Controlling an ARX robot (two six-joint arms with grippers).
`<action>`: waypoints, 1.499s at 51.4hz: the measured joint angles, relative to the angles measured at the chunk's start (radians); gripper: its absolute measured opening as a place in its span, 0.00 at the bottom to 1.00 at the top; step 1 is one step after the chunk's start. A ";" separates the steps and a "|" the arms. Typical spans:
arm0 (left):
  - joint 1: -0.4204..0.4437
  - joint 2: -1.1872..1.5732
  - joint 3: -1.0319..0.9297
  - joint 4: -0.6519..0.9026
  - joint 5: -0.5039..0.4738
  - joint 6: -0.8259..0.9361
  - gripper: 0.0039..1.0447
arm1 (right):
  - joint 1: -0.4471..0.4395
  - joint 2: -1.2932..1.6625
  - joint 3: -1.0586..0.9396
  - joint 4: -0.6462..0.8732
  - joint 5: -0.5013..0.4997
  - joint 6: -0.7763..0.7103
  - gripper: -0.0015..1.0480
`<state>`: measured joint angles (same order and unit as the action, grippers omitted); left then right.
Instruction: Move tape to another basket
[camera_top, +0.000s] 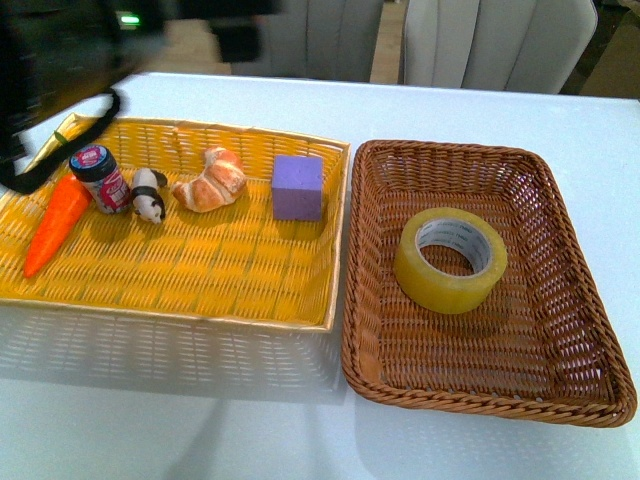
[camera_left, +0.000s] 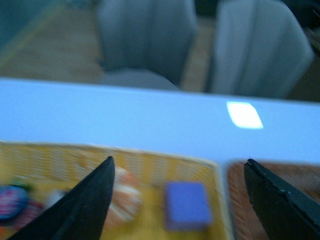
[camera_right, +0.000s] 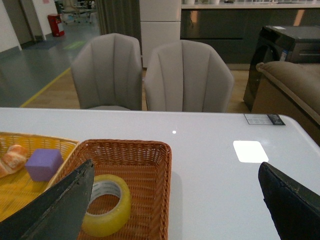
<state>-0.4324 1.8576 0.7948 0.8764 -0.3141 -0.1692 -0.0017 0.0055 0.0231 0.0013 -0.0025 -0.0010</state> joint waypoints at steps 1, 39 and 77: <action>0.005 -0.011 -0.024 0.037 -0.019 0.015 0.70 | 0.000 0.000 0.000 0.000 0.001 0.000 0.91; 0.326 -0.810 -0.719 0.082 0.212 0.158 0.01 | 0.000 0.000 0.000 0.000 0.003 0.000 0.91; 0.429 -1.350 -0.780 -0.376 0.314 0.159 0.01 | 0.000 0.000 0.000 0.000 0.003 0.000 0.91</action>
<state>-0.0036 0.5076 0.0147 0.5003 -0.0002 -0.0097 -0.0017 0.0055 0.0231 0.0013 0.0002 -0.0010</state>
